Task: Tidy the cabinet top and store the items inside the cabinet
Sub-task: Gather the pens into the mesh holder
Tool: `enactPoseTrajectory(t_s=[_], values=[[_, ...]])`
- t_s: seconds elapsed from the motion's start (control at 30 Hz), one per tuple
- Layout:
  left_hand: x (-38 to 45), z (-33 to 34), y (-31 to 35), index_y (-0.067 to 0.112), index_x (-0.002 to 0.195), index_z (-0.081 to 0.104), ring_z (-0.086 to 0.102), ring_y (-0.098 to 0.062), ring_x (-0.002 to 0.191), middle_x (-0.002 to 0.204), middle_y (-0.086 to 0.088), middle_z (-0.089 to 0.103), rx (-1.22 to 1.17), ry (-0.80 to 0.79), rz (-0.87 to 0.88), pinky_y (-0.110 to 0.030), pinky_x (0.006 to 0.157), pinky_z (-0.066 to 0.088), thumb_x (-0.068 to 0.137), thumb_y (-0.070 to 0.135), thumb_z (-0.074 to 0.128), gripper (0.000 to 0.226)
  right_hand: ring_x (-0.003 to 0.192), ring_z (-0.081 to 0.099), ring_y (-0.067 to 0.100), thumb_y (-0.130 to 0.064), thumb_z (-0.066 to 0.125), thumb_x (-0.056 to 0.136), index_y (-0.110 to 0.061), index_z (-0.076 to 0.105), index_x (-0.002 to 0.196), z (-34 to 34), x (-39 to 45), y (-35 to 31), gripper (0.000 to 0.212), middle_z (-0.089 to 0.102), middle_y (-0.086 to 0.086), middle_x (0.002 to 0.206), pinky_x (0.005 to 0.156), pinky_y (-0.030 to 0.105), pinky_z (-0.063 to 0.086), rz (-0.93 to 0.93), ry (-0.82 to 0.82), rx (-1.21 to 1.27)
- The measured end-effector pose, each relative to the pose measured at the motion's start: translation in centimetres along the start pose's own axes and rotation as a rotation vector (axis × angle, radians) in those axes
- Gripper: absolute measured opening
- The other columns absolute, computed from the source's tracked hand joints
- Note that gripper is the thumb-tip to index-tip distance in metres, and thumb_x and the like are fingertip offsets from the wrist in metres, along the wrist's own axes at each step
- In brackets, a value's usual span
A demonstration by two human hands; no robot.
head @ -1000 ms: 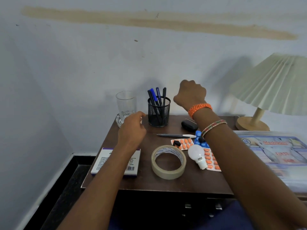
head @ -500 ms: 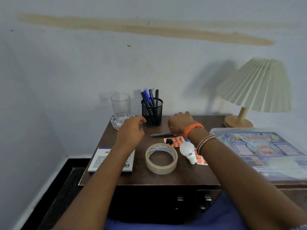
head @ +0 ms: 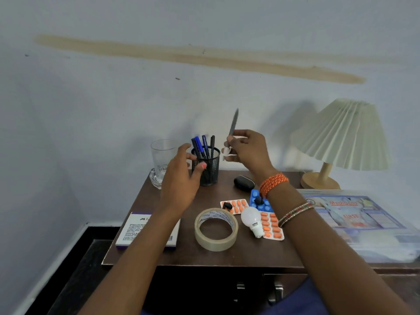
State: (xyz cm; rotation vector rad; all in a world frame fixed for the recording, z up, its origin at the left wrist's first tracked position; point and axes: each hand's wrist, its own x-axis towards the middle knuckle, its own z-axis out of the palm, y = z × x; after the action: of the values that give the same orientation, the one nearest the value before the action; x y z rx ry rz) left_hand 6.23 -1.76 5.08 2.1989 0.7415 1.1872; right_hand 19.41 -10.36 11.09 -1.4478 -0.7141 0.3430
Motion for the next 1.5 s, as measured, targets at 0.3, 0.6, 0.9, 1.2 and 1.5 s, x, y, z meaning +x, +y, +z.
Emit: enactPoseTrajectory(t_s=[0.3, 0.6, 0.9, 1.2, 1.5], values=[[-0.1, 0.2, 0.3, 0.026, 0.123, 0.059, 0.056, -0.013, 0.105, 0.105, 0.005, 0.069, 0.035, -0.146, 0.138, -0.028, 0.083, 0.043, 0.086, 0.027, 0.066, 0.038, 0.070, 0.069, 0.018, -0.002, 0.059, 0.090, 0.002, 0.056, 0.121, -0.2, -1.4, 0.3, 0.032, 0.068, 0.010, 0.086, 0.061, 0.026, 0.060, 0.218, -0.124, 0.206], [-0.4, 0.2, 0.7, 0.024, 0.116, 0.065, 0.055, -0.008, 0.099, 0.104, 0.001, 0.069, 0.020, -0.104, 0.140, -0.024, 0.079, 0.043, 0.087, 0.030, 0.064, 0.029, 0.075, 0.070, 0.024, 0.000, 0.061, 0.088, 0.002, 0.057, 0.120, -0.1, -1.6, 0.2, 0.032, 0.068, 0.015, 0.091, 0.064, 0.033, 0.061, 0.216, -0.134, 0.192], [-1.7, 0.6, 1.2, 0.024, 0.106, 0.070, 0.053, -0.013, 0.093, 0.097, -0.001, 0.068, 0.146, 0.065, 0.113, -0.024, 0.071, 0.039, 0.086, 0.028, 0.065, 0.021, 0.066, 0.069, 0.024, 0.002, 0.062, 0.087, 0.007, 0.056, 0.115, 0.1, -1.7, 0.2, 0.029, 0.067, 0.017, 0.083, 0.060, 0.033, 0.061, 0.250, -0.148, 0.116], [-1.7, 1.7, 0.8, 0.029, 0.109, 0.068, 0.054, -0.011, 0.092, 0.097, 0.002, 0.069, 0.197, -0.036, 0.088, -0.027, 0.070, 0.043, 0.089, 0.031, 0.061, 0.021, 0.075, 0.070, 0.022, -0.007, 0.070, 0.083, -0.005, 0.064, 0.103, 0.0, -1.3, 1.4, 0.021, 0.070, 0.015, 0.092, 0.062, 0.033, 0.059, 0.184, -0.024, 0.022], [-1.4, 1.6, 0.1, 0.021, 0.102, 0.070, 0.062, -0.011, 0.086, 0.095, 0.003, 0.072, 0.087, -0.139, 0.024, -0.025, 0.071, 0.046, 0.088, 0.029, 0.062, 0.017, 0.066, 0.067, 0.014, -0.010, 0.067, 0.085, 0.004, 0.065, 0.100, -0.1, -1.0, 2.5, 0.020, 0.069, 0.015, 0.087, 0.061, 0.020, 0.058, 0.037, 0.047, -0.120]])
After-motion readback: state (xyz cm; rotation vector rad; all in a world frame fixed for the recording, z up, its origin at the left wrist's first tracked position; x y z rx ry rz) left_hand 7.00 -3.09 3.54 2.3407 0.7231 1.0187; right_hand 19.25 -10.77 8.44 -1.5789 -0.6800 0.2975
